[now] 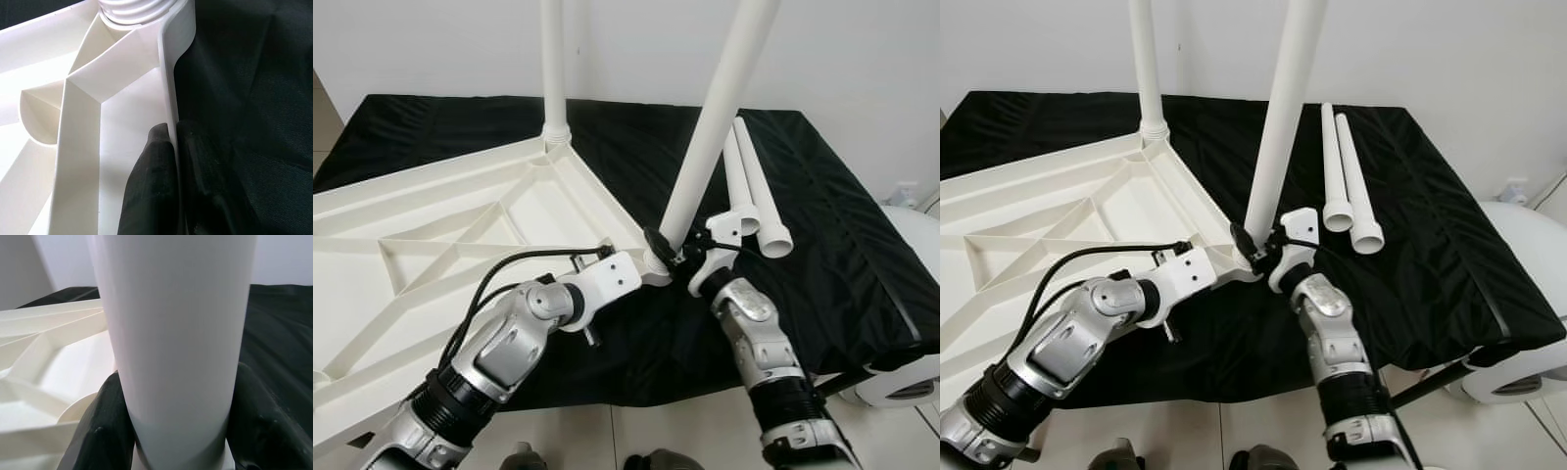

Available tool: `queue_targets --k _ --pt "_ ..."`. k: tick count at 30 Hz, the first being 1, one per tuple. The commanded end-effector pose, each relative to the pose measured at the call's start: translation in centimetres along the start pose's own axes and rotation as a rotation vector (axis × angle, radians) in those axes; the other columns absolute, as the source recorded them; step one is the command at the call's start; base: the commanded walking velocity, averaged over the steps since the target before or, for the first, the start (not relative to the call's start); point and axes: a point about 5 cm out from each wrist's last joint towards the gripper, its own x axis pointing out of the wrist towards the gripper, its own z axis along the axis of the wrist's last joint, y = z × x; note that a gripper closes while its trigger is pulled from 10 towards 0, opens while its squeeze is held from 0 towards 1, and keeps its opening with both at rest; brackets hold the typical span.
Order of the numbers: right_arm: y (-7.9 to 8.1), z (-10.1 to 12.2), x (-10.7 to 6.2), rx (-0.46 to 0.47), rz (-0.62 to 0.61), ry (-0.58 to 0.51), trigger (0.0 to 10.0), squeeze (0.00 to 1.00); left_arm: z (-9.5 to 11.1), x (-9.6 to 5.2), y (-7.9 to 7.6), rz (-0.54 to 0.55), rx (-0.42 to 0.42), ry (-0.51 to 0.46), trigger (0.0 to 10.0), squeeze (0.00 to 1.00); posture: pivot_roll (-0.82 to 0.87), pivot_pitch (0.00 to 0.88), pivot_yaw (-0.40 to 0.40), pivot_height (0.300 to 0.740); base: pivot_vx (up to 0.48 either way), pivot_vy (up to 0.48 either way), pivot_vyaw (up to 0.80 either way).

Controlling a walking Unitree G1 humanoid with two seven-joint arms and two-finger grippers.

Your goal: Building children table

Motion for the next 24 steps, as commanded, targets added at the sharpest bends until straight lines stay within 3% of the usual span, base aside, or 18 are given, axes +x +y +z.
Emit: queue_targets --k 1,7,11,17,18,24 --pt "-0.1 1.3 0.3 0.024 -0.116 -0.058 10.0 0.0 0.5 0.3 -0.9 -0.015 0.039 -0.02 10.0 0.0 0.02 0.0 -0.08 0.74 0.0 0.0 0.0" --pt "0.9 1.6 0.6 0.043 -0.247 -0.054 10.0 0.0 0.6 0.4 -1.0 -0.015 0.038 -0.02 10.0 0.0 0.02 0.0 -0.09 0.74 0.0 0.0 0.0" --pt "1.8 1.4 0.7 0.04 -0.246 -0.038 10.0 0.0 0.6 0.4 -0.9 -0.011 0.036 -0.021 10.0 0.0 0.02 0.0 -0.092 0.74 0.0 0.0 0.0" --pt "1.6 1.4 0.5 0.042 -0.256 -0.035 10.0 0.0 0.5 0.5 -1.0 -0.011 0.037 -0.021 10.0 0.0 0.03 0.0 -0.092 0.74 0.0 0.0 0.0" --pt "1.5 1.4 0.5 0.054 -0.257 -0.036 10.0 1.0 0.5 0.4 -1.0 -0.01 0.038 -0.02 10.0 0.0 0.03 0.0 -0.092 0.74 0.0 0.0 0.0" --pt "1.8 1.8 0.2 0.075 -0.253 -0.054 10.0 1.0 0.5 0.3 -1.0 -0.007 0.039 -0.02 10.0 0.0 0.03 0.0 -0.092 0.74 0.0 0.0 0.0"
